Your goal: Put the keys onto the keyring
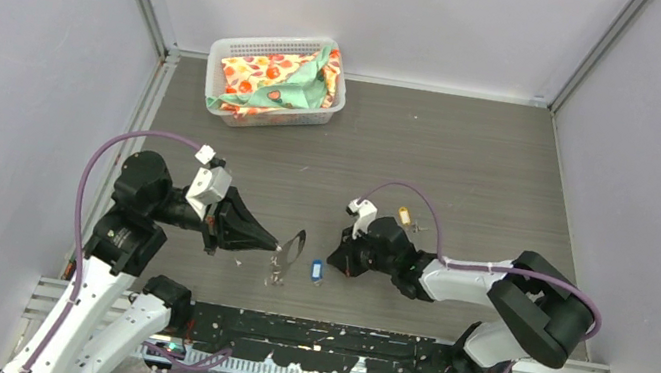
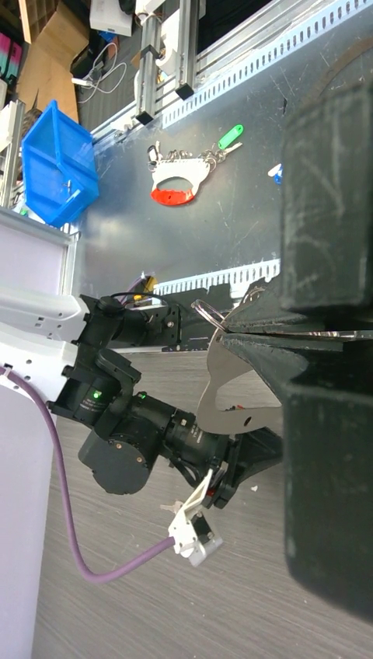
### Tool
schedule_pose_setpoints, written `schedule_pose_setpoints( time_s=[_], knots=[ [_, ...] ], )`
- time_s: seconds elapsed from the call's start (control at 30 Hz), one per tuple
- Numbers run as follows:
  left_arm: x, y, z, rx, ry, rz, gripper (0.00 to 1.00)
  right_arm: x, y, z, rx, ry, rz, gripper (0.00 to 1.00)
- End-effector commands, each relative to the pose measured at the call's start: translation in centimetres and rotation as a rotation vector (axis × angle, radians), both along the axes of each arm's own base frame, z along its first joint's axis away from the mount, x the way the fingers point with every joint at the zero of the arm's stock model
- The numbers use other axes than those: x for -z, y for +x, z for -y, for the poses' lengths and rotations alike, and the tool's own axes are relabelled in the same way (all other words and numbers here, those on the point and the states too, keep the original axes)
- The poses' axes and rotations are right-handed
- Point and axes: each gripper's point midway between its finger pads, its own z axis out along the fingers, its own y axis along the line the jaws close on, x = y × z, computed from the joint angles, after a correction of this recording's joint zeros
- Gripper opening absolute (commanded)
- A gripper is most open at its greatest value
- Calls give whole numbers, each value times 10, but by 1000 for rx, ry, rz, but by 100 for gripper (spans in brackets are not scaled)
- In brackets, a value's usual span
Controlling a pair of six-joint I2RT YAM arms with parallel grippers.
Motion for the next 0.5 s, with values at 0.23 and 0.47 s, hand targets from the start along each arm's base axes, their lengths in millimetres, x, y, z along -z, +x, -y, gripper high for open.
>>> schedule_pose_setpoints(
  time_s=[0.23,0.47],
  knots=[
    [-4,-1,1,9,-21,29,0,-19,25,1,73,-19,70,13],
    [-6,-1,1,9,-25,32,0,-38,-14,-3,-75,-48,189,43]
  ],
)
